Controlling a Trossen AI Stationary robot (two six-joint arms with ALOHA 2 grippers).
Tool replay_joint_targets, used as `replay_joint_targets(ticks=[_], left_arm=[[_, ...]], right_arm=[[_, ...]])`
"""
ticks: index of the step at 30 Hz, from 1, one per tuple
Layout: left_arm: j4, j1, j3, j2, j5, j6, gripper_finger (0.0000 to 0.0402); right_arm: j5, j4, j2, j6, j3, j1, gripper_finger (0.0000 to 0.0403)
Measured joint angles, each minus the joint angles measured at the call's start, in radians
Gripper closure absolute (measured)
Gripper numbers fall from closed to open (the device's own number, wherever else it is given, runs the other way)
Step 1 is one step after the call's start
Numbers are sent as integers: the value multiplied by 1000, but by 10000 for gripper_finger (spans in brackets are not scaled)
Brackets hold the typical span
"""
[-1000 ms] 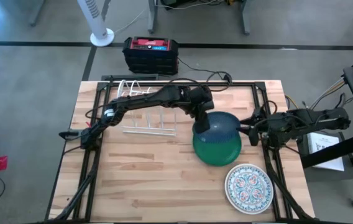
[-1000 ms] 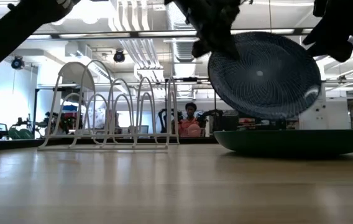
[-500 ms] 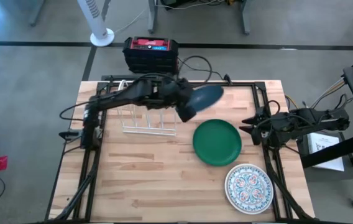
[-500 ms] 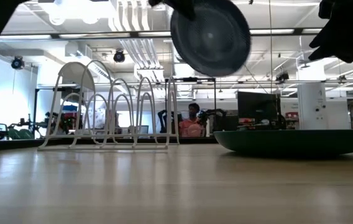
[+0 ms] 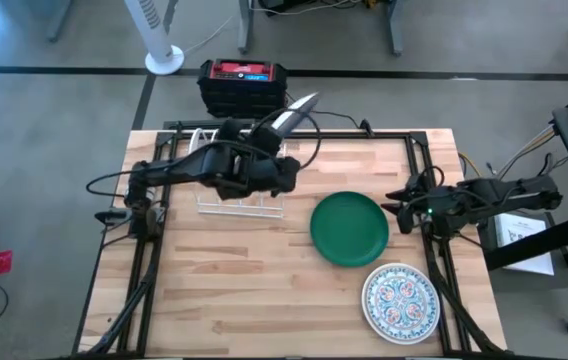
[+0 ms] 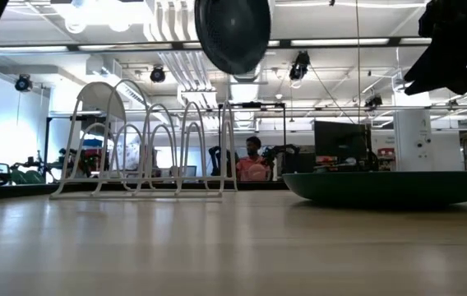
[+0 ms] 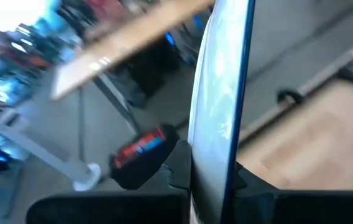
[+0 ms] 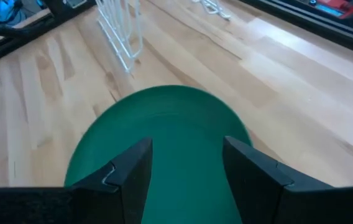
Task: Sort dishes
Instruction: Put the blue patterned plate in the dish rack
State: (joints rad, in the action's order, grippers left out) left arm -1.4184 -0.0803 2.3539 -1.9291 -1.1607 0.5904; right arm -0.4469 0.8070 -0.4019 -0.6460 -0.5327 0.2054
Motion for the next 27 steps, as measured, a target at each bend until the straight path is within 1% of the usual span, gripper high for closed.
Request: replay_joint_targets(ticks=[2, 5, 8, 9, 15, 17, 21, 23, 27], left_arm=[[-8, -19, 0, 1, -53, 34, 396], [-51, -40, 0, 1, -84, 108, 396], [-150, -57, -11, 1, -116, 248, 396], [-157, -61, -20, 1, -121, 289, 396], [-150, -86, -51, 1, -161, 359, 396], [-152, -83, -59, 1, -151, 379, 396], [-152, -90, -105, 0, -140, 467, 396], [-152, -98, -135, 0, -98, 501, 396], [-154, -115, -168, 0, 43, 541, 396]], right_arm=[[0, -29, 0, 0, 15, 0, 217], [0, -67, 0, 5, 30, 0, 217], [1, -83, 0, 13, 38, 0, 217], [1, -84, 0, 13, 38, 0, 217], [2, -83, 0, 16, 43, 0, 217], [2, -83, -1, 16, 43, 0, 217], [2, -83, -1, 16, 43, 0, 217], [3, -83, -1, 17, 43, 0, 217], [4, -83, -1, 17, 45, 0, 217]])
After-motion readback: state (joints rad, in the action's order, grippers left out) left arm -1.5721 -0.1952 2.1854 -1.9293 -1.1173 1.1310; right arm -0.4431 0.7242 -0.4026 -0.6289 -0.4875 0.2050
